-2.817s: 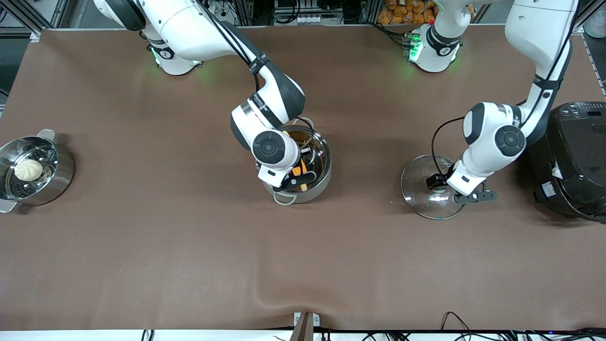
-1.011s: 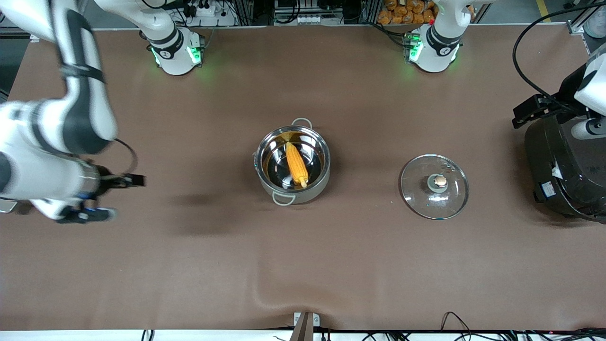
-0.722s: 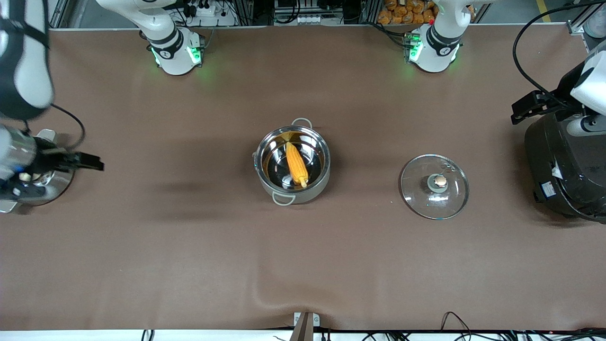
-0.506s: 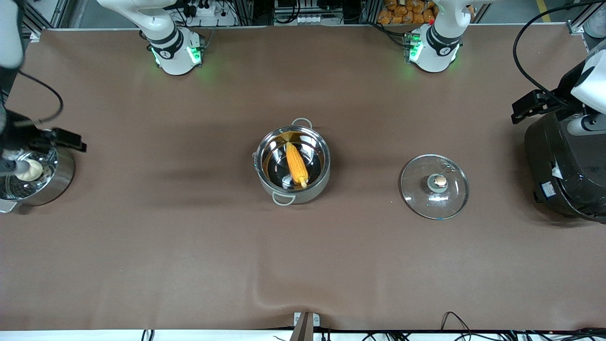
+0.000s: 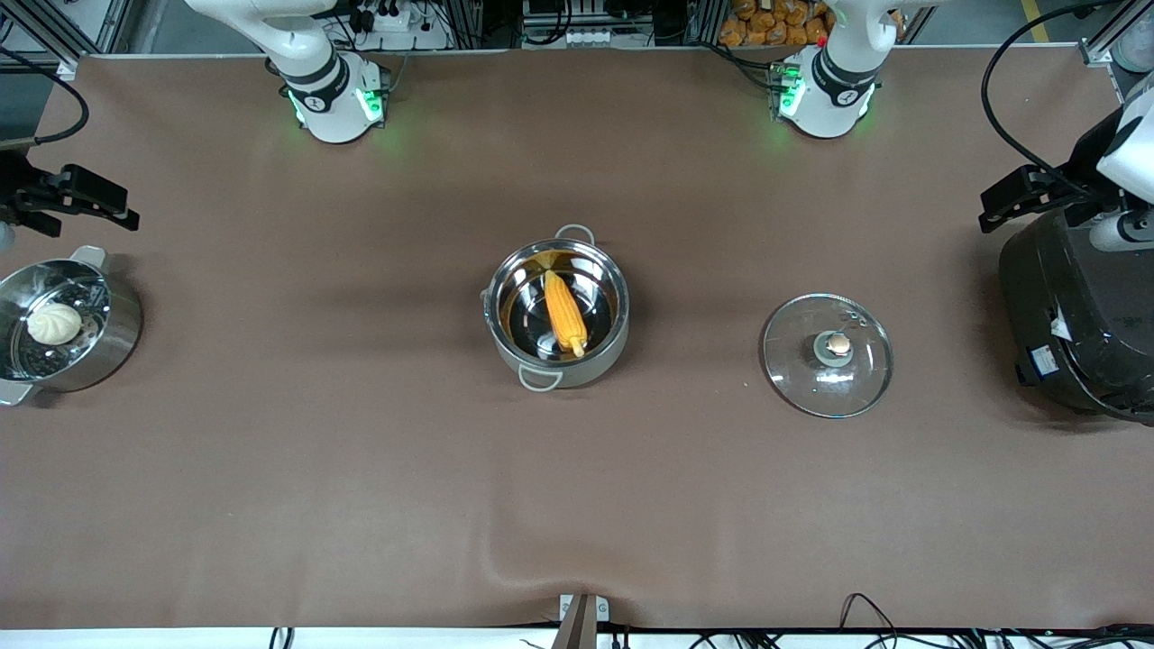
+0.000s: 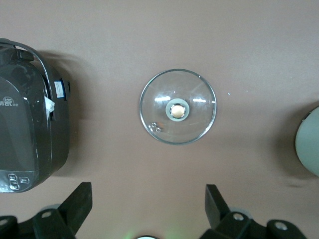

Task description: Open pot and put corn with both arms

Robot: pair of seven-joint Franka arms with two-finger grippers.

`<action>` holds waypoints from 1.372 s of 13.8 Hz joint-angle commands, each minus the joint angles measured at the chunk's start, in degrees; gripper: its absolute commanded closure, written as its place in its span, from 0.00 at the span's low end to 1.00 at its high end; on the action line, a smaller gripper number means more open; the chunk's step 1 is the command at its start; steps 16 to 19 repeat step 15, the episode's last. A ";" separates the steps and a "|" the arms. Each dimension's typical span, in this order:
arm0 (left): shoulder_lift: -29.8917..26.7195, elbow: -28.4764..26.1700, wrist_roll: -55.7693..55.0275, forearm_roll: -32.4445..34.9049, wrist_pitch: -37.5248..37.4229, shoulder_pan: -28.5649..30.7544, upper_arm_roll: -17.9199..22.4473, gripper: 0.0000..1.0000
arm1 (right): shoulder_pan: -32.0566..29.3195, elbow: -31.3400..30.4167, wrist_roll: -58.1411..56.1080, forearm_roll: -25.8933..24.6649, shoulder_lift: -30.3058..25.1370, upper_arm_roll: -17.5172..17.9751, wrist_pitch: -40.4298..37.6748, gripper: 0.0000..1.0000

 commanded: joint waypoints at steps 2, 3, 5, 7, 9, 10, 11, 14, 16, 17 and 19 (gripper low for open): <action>-0.98 0.12 1.38 -1.35 -1.05 0.53 -0.03 0.00 | -1.20 -0.71 0.70 -0.93 -0.69 1.13 0.09 0.00; -0.98 0.12 1.30 -1.26 -1.06 0.44 -0.12 0.00 | -1.28 -0.71 0.61 -0.93 -0.78 1.13 0.09 0.00; -1.07 0.12 1.30 -1.35 -1.32 0.44 -0.38 0.00 | -1.20 -0.71 0.70 -0.84 -0.78 1.13 0.53 0.00; -1.07 0.12 1.30 -1.26 -1.41 0.44 -0.47 0.00 | -1.20 -0.71 0.70 -0.75 -0.78 1.13 0.79 0.00; -1.07 0.12 1.30 -1.26 -1.41 0.44 -0.38 0.00 | -1.11 -0.71 0.70 -0.84 -0.78 1.13 0.79 0.00; -1.07 0.12 1.38 -1.26 -1.41 0.44 -0.38 0.00 | -1.11 -0.71 0.70 -0.84 -0.78 1.13 0.71 0.00; -1.07 0.12 1.38 -1.35 -1.41 0.44 -0.38 0.00 | -1.19 -0.71 0.70 -0.84 -0.87 1.13 0.62 0.00; -0.98 0.12 1.47 -1.35 -1.41 0.44 -0.29 0.00 | -1.20 -0.80 0.61 -0.84 -0.87 1.12 0.71 0.00; -0.98 0.12 1.21 -1.35 -1.41 0.44 -0.29 0.00 | -1.20 -0.71 0.61 -0.84 -0.87 1.13 0.71 0.00; -0.98 0.12 1.21 -1.35 -1.41 0.44 -0.29 0.00 | -1.20 -0.71 0.61 -0.84 -0.87 1.13 0.71 0.00; -0.98 0.12 1.21 -1.35 -1.41 0.44 -0.29 0.00 | -1.20 -0.71 0.61 -0.84 -0.87 1.13 0.71 0.00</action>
